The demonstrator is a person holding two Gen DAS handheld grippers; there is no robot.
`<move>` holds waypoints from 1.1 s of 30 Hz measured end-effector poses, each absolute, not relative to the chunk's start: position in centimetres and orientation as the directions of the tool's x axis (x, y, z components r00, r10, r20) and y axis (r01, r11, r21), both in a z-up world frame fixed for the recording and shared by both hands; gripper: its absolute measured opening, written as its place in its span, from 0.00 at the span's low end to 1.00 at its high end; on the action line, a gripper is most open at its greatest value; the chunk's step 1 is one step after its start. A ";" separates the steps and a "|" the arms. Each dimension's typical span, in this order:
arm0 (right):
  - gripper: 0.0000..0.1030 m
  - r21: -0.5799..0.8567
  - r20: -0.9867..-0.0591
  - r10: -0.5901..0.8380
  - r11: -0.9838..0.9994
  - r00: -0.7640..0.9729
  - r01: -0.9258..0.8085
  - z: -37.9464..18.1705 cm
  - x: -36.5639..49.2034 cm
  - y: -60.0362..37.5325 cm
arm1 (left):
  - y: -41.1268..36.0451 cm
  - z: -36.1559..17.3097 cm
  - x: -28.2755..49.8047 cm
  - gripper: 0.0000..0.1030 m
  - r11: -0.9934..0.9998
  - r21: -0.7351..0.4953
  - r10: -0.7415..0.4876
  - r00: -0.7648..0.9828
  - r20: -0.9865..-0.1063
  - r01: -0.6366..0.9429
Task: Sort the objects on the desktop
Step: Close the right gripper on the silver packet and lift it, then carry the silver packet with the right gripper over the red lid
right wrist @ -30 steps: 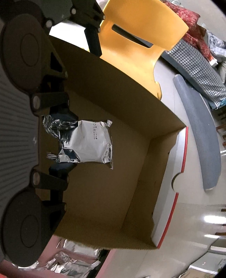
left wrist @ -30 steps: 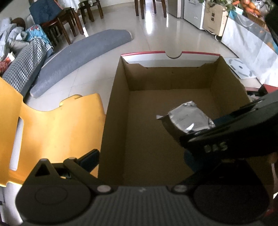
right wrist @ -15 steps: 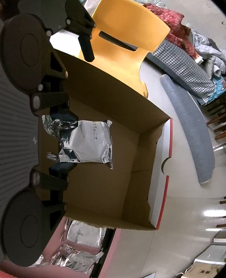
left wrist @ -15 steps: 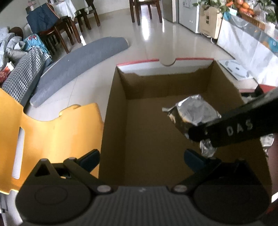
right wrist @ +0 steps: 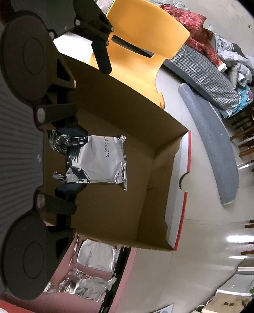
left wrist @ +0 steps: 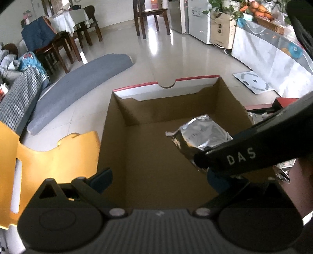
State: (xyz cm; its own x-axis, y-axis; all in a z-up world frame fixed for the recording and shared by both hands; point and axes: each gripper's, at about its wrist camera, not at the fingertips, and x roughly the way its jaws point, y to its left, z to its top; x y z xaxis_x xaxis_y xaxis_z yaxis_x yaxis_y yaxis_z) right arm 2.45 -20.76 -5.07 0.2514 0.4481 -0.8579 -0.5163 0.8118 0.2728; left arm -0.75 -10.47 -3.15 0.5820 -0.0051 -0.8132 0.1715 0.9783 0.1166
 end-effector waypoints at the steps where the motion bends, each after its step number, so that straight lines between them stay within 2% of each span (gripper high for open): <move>1: 0.46 0.269 -0.856 0.448 0.812 0.258 -0.519 -4.9 2.4 -20.9 | -10.7 -3.1 -0.8 1.00 0.978 0.111 -0.014 0.584 -0.811 0.179; 22: 0.46 0.229 -0.840 0.428 0.837 0.334 -0.497 -2.6 1.7 -25.5 | -16.4 -2.4 -2.0 1.00 0.933 0.129 -0.109 0.607 -0.787 0.335; 33: 0.46 0.232 -0.836 0.430 0.840 0.340 -0.490 -2.1 1.4 -27.3 | -17.5 -3.1 -1.6 1.00 0.927 0.121 -0.120 0.589 -0.799 0.354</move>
